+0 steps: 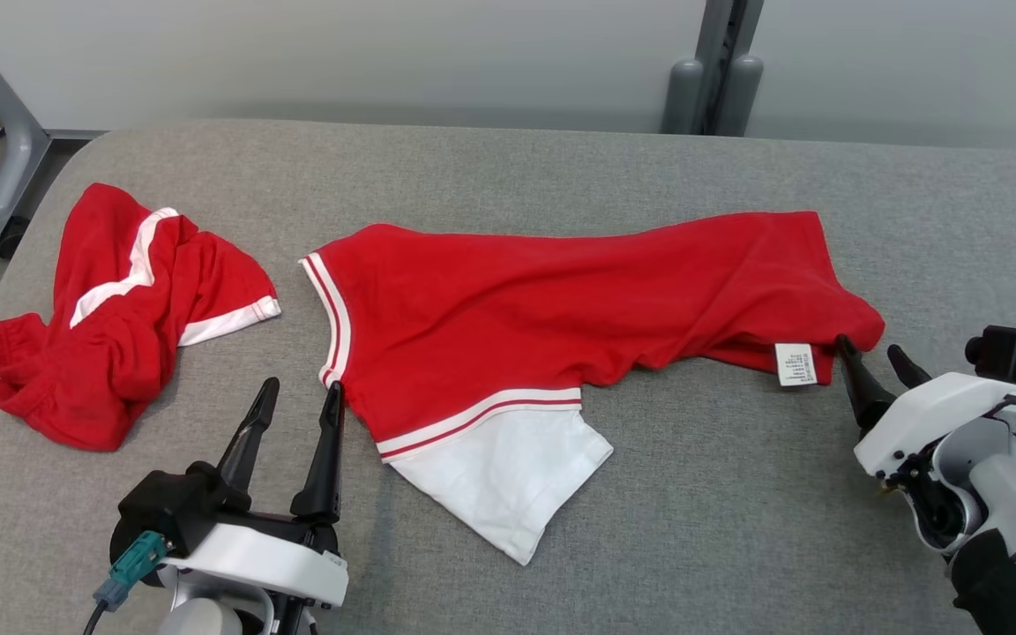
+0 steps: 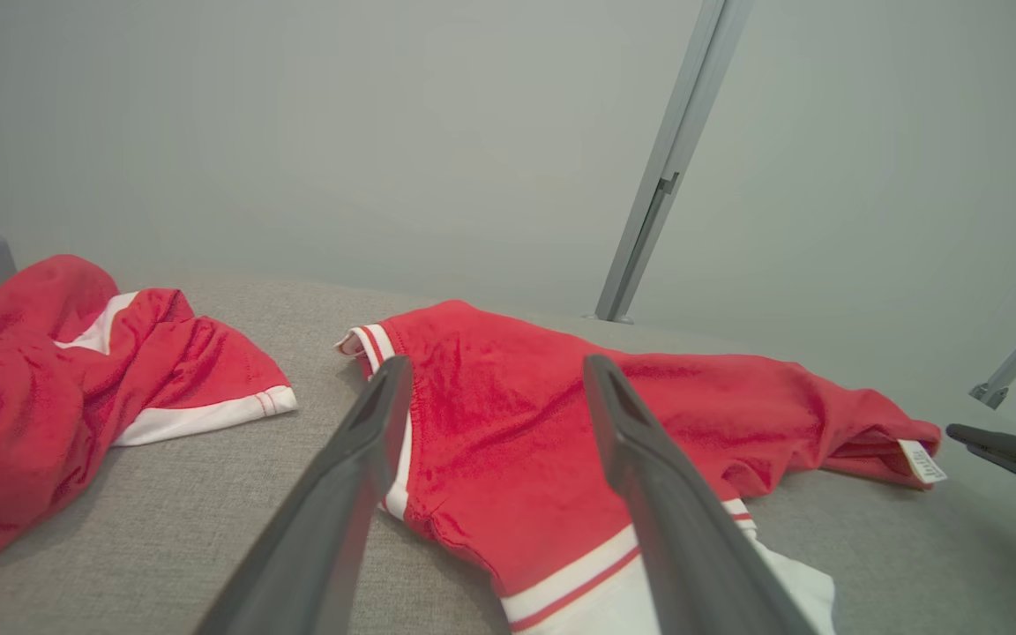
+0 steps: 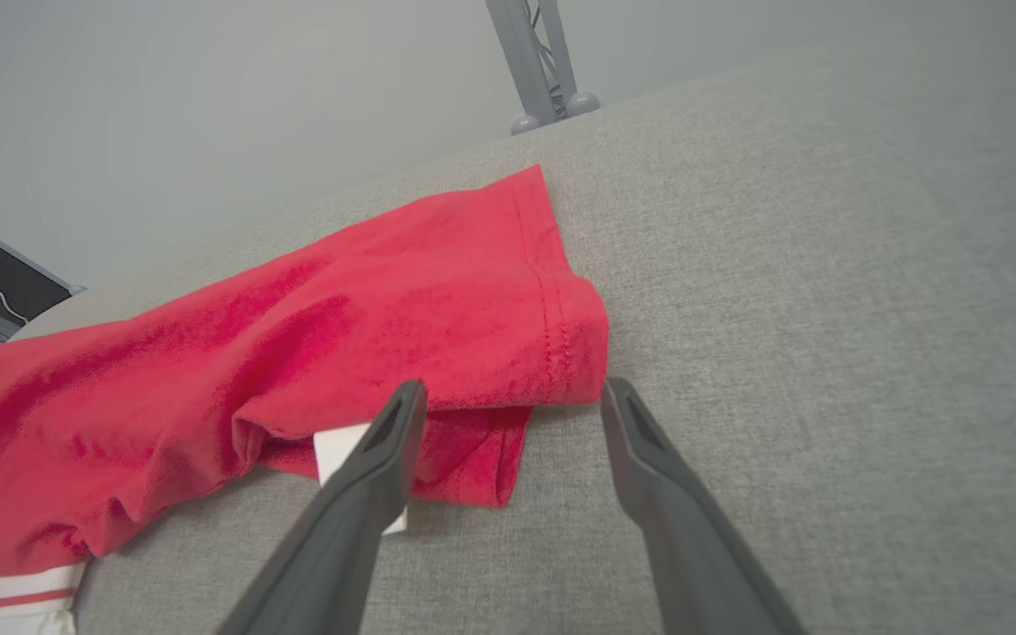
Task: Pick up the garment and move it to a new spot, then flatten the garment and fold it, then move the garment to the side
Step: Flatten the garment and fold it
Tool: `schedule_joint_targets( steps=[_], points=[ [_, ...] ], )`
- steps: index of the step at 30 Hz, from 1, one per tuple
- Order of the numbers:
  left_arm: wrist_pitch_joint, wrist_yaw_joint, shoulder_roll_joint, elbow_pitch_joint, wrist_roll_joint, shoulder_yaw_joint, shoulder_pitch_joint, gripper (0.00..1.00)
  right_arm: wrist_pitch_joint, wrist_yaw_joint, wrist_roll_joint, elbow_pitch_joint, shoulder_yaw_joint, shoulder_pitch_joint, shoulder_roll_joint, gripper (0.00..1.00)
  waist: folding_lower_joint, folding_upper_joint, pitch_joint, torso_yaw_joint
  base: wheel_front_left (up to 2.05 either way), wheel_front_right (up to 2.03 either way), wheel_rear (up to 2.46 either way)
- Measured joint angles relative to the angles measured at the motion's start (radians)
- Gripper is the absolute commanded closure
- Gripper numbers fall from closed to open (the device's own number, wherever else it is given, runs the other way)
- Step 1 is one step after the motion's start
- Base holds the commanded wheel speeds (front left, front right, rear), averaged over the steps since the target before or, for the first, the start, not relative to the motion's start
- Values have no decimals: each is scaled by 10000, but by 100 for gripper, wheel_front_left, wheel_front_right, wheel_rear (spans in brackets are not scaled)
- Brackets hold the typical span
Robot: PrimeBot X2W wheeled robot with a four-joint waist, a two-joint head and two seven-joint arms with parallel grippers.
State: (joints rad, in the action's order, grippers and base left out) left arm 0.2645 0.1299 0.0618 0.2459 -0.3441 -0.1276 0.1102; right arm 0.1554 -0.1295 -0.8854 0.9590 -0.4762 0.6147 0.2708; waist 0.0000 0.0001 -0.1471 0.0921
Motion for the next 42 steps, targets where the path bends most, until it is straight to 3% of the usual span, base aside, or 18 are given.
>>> schedule_joint_targets(
  steps=[16, 17, 18, 20, 31, 42],
  points=[
    [0, 0, 86, 86, -100, -82, 214, 0, -1043, 0, -2034, 1104, -462, 937, 520, 0, 0, 0, -263, 723, 0, 0, 0],
    [0, 0, 88, 92, -100, -79, 214, 0, -1055, 0, -2104, 1103, -506, 935, 512, 11, 0, 0, -248, 738, 0, 0, 0],
    [0, 0, 88, 98, -100, -75, 214, 0, -1053, 0, -2174, 1083, -543, 935, 514, 48, 0, 0, -235, 747, 0, 0, 0],
    [0, 0, 84, 107, -98, -58, 214, 0, -1014, 0, -2266, 989, -663, 935, 548, 100, 0, 0, -213, 749, 0, 0, 0],
    [0, 0, 10, 117, -98, -36, 136, 0, -658, 0, -2826, -293, -1599, 823, 911, 100, 0, 0, 57, 456, 0, 0, 0],
    [0, 0, -58, 161, -98, -25, -221, 0, -1394, 0, -3868, -2694, -2585, -221, 1952, 100, 0, 0, 380, -179, 0, 0, 0]
  ],
)
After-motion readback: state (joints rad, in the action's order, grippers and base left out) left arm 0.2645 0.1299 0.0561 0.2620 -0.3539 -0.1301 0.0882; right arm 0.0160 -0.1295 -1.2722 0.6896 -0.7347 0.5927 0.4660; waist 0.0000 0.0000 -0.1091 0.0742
